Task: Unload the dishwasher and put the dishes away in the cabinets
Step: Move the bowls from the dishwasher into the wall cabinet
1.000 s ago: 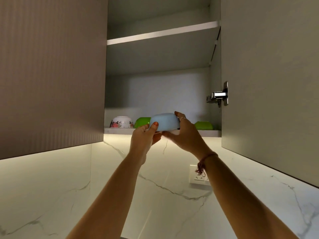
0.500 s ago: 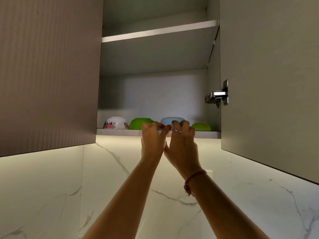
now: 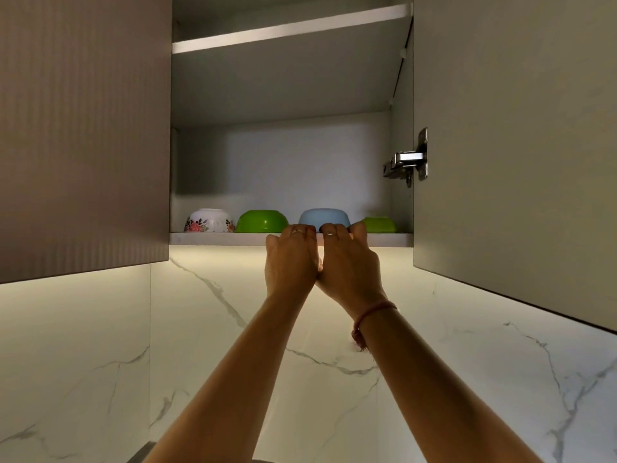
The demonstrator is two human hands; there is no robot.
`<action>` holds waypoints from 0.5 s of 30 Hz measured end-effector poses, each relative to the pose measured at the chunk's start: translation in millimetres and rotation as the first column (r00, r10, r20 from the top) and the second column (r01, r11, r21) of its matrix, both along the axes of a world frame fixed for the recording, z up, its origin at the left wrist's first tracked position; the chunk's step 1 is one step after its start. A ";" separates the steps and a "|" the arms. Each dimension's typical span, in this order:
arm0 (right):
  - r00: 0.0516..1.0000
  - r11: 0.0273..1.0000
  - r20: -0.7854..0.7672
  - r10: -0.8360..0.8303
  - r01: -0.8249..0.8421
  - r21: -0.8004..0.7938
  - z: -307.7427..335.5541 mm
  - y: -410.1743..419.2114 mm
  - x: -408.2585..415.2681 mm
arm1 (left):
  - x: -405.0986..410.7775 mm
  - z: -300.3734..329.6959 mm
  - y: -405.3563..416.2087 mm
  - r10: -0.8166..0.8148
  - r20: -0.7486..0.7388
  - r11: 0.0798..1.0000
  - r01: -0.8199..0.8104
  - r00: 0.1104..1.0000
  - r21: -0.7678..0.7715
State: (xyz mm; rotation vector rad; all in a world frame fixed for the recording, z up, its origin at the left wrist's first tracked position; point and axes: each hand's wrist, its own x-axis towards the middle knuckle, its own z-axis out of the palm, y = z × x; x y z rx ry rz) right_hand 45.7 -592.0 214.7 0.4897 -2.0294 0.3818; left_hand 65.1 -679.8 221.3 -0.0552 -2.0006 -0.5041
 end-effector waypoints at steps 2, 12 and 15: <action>1.000 0.999 0.011 -0.024 0.023 0.035 -0.6 0.6 0.6 | 1.3 -0.3 1.7 -0.034 0.012 0.999 0.034 0.999 0.014; 0.983 0.995 0.154 0.097 -0.098 -0.003 -26.1 18.5 37.4 | 28.3 -37.7 8.7 -0.238 -0.078 0.940 0.249 0.968 0.234; 0.973 0.989 0.187 0.139 -0.126 -0.076 -41.6 26.7 62.8 | 50.2 -49.6 15.5 -0.270 -0.081 0.928 0.281 0.960 0.243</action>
